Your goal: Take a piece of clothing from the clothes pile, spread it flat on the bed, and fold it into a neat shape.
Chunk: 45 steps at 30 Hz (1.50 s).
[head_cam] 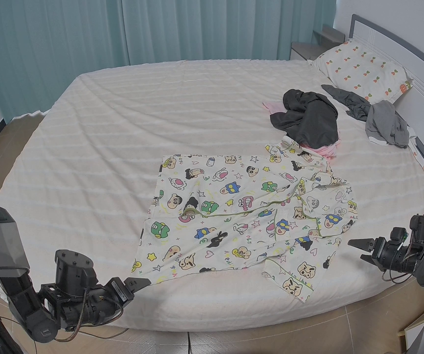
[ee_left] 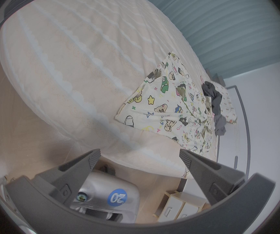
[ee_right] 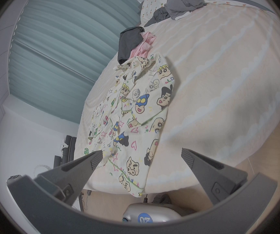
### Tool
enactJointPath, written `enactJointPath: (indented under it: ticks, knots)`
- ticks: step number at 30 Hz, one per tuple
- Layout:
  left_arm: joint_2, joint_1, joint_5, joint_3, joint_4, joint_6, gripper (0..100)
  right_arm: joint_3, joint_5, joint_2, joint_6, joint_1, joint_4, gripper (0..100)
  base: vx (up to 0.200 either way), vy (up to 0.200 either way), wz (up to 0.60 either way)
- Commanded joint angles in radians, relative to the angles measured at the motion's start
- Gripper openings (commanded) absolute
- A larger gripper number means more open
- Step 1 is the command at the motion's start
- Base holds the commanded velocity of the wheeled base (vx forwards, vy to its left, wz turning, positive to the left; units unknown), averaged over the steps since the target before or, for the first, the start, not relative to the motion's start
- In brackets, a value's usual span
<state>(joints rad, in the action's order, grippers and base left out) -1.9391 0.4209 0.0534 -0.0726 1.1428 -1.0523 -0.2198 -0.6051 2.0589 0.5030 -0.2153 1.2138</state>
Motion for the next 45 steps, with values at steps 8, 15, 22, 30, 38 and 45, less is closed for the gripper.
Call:
enactJointPath:
  ticks: [8,15,22,30,38,45]
  knots:
    - [-0.262,0.022,-0.181,-0.211,0.002,-0.106,100,-0.003,0.002,0.009,0.0,0.017,0.003,100,0.0,0.0,0.0]
    - [-0.262,0.021,-0.224,-0.28,0.002,-0.106,100,-0.001,0.002,0.007,0.0,0.027,0.003,100,0.0,0.0,0.0]
    - [-0.27,0.018,-0.259,-0.326,-0.006,-0.106,100,0.019,0.005,0.009,-0.001,0.05,0.003,100,0.0,0.0,0.0]
    - [-0.307,0.015,-0.282,-0.354,-0.017,-0.103,0,0.04,0.013,0.017,-0.001,0.099,0.003,100,0.0,0.0,0.0]
    - [-0.3,0.018,-0.294,-0.352,-0.043,-0.098,0,0.039,0.087,0.096,0.002,0.172,0.049,100,0.0,0.0,0.0]
    - [-0.244,0.013,-0.349,-0.346,-0.043,-0.074,0,0.115,0.249,0.247,0.057,0.338,0.293,100,0.0,0.0,0.0]
